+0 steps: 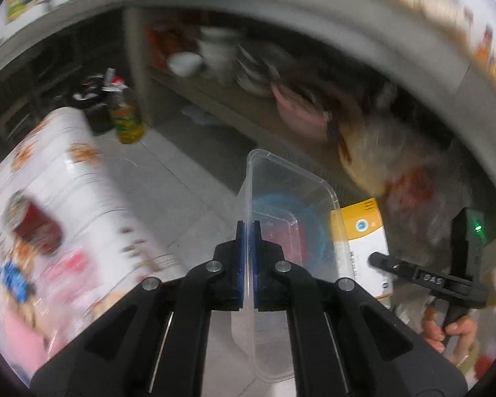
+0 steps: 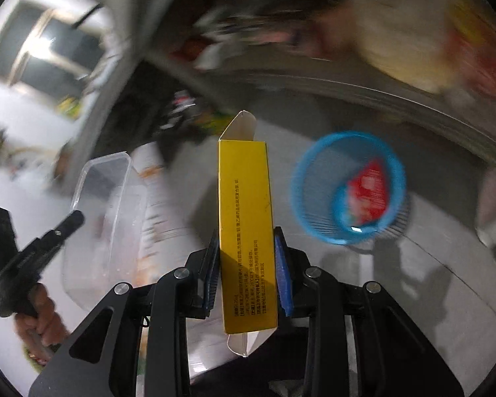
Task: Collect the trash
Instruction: 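Carry the yellow box with the right tool to the blue wastebasket and release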
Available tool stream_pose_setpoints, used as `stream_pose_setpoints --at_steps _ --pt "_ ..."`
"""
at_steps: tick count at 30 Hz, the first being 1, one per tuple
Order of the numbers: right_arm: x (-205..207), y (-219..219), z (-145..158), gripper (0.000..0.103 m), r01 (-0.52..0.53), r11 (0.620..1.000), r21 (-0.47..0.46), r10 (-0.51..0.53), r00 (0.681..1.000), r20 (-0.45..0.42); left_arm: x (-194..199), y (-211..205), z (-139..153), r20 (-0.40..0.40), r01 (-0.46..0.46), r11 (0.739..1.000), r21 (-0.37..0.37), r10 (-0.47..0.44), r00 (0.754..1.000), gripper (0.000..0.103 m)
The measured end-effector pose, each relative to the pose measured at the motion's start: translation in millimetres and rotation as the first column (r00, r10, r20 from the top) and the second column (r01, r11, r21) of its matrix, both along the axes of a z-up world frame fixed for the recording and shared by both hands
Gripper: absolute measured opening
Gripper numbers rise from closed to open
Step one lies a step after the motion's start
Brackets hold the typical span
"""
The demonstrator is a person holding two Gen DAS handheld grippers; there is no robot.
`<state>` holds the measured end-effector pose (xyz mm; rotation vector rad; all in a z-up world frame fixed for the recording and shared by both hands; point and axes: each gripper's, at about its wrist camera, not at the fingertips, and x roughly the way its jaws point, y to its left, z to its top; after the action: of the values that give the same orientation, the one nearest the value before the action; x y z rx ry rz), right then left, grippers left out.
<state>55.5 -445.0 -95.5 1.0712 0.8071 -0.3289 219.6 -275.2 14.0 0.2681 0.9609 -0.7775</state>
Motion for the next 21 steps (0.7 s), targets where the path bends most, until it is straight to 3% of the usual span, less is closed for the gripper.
stream_pose_setpoints --at_steps 6,12,13,15,18,21 --pt "3.3 -32.5 -74.3 0.03 0.095 0.993 0.076 -0.086 0.99 -0.11 22.5 -88.2 -92.0 -0.08 0.088 0.972 0.219 -0.072 0.994 0.002" --pt "44.0 -61.5 -120.7 0.035 0.135 0.988 0.068 -0.125 0.983 -0.137 47.6 -134.6 -139.6 -0.109 0.085 0.958 0.274 -0.057 0.992 0.005" --pt "51.4 -69.7 -130.4 0.035 0.142 0.987 0.072 -0.131 0.981 -0.14 51.5 -138.8 -142.6 -0.101 0.08 0.958 0.276 -0.054 0.993 0.008" --pt "70.3 -75.6 -142.0 0.047 0.133 0.988 0.073 -0.12 0.981 -0.153 62.2 -145.4 -147.8 -0.065 0.035 0.955 0.293 -0.017 0.998 0.045" --pt "81.8 -78.5 -162.8 0.049 0.138 0.989 0.057 -0.124 0.971 -0.205 69.7 -138.9 -142.1 -0.018 -0.032 0.962 0.27 0.038 0.999 0.054" --pt "80.0 -73.8 -172.4 0.049 0.141 0.986 0.088 -0.121 0.971 -0.205 70.9 -130.2 -134.9 -0.023 -0.036 0.967 0.253 0.043 0.999 0.055"
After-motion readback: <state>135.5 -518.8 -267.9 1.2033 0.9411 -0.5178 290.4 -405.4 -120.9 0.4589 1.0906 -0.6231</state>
